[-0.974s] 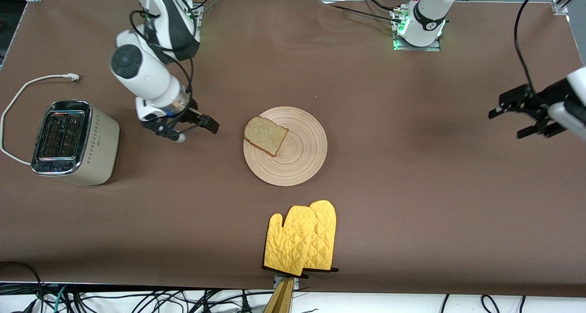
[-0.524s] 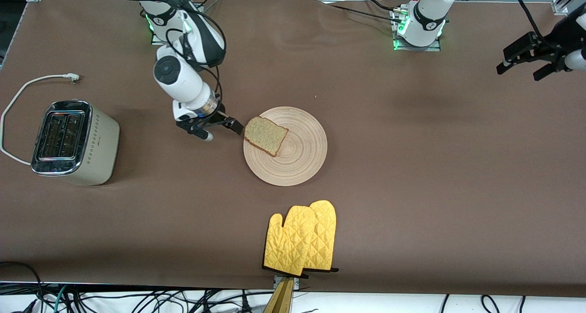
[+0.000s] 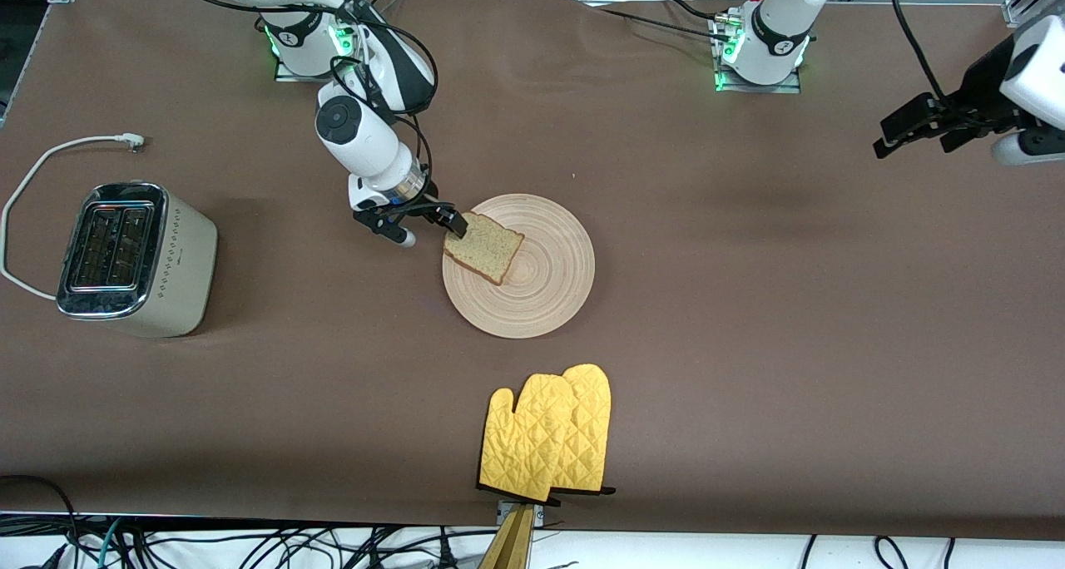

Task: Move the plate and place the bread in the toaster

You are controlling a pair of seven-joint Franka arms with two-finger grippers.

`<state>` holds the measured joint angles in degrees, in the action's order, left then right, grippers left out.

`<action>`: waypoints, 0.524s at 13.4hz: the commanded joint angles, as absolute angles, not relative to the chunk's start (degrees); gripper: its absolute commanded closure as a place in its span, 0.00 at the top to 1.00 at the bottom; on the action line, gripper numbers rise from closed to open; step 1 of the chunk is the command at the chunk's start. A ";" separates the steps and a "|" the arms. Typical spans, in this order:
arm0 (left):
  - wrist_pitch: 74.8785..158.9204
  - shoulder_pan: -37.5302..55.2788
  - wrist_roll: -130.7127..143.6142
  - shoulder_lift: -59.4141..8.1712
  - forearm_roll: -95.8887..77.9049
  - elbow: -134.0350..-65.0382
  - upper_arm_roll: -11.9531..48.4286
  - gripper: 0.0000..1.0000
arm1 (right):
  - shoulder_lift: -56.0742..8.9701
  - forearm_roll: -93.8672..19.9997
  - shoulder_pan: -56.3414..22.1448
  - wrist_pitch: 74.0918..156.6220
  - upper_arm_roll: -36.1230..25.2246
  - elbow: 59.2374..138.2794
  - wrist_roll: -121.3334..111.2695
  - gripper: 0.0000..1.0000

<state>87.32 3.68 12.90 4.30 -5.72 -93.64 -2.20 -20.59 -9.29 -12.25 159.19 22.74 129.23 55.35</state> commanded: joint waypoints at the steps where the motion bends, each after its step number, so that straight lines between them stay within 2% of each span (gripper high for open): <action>1: 85.25 4.57 13.62 3.17 -3.96 -90.79 -3.43 1.00 | -21.53 -10.20 -11.95 161.72 23.38 129.99 55.37 0.59; 2: 85.25 4.66 13.54 2.21 -4.04 -90.09 -3.43 1.00 | -21.88 -10.28 -11.95 161.89 23.38 129.99 55.20 0.56; 4: 83.86 4.66 13.88 2.19 -3.87 -90.88 -2.64 1.00 | -21.97 -10.20 -11.95 161.98 23.47 129.99 54.76 0.30; 5: 82.54 4.66 13.89 2.46 -3.69 -90.97 -1.94 1.00 | -21.97 -10.20 -11.95 161.98 23.47 129.90 54.67 0.10; 6: 82.53 4.66 13.89 2.90 -2.65 -91.05 -1.59 1.00 | -21.89 -10.20 -11.95 161.98 23.38 129.82 54.67 0.00; 7: 82.53 4.57 13.80 2.99 -2.29 -91.05 -1.41 1.00 | -21.62 -10.20 -11.95 161.90 23.47 129.81 54.67 0.00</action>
<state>84.17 3.98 13.05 3.06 -4.99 -92.66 -1.81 -22.23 -9.28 -12.25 161.29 22.90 129.20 55.32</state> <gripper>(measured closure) 0.000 0.736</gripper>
